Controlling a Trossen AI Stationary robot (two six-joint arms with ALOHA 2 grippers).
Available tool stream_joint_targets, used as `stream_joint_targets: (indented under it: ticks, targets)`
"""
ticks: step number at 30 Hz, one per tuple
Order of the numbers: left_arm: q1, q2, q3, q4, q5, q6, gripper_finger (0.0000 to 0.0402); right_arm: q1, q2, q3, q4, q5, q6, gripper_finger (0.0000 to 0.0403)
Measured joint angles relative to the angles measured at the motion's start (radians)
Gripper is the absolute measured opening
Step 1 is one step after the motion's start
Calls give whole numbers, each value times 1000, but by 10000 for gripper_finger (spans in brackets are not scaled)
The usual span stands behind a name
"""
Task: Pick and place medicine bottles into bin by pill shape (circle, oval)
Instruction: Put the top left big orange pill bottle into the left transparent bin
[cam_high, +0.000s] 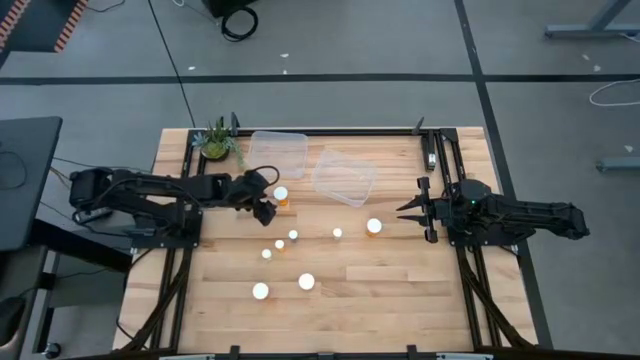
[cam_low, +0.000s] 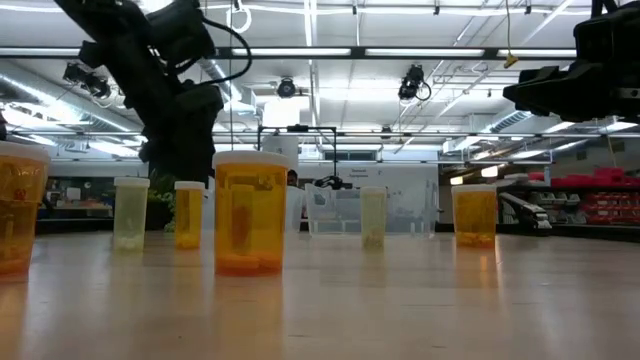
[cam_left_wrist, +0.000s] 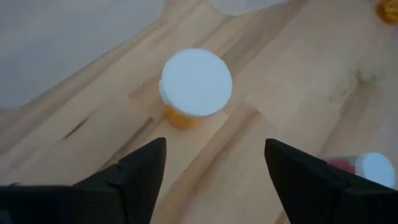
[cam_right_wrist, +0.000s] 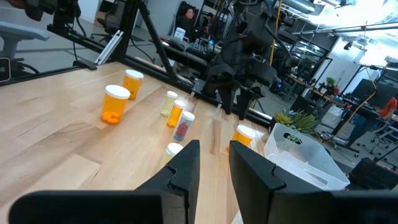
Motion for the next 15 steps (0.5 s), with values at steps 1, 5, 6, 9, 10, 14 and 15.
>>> stream_joint_targets:
  ticks: [1,5,6,9,10,14,15]
  targets:
    - [8,12,9,-14,9,0,290,0,0,0,0,0,0,93]
    - [41,67,53,-77,47,3,295,0,0,0,0,0,0,93]
    - [48,81,66,-90,58,8,295,0,0,0,0,0,0,93]
    - [70,120,102,-140,83,33,295,0,0,0,0,0,0,93]
    - [77,131,116,-159,91,38,295,0,0,0,0,0,0,93]
    - [103,181,171,-213,121,63,295,0,0,0,0,0,0,93]
    - [111,193,182,-220,136,72,295,0,0,0,0,0,0,93]
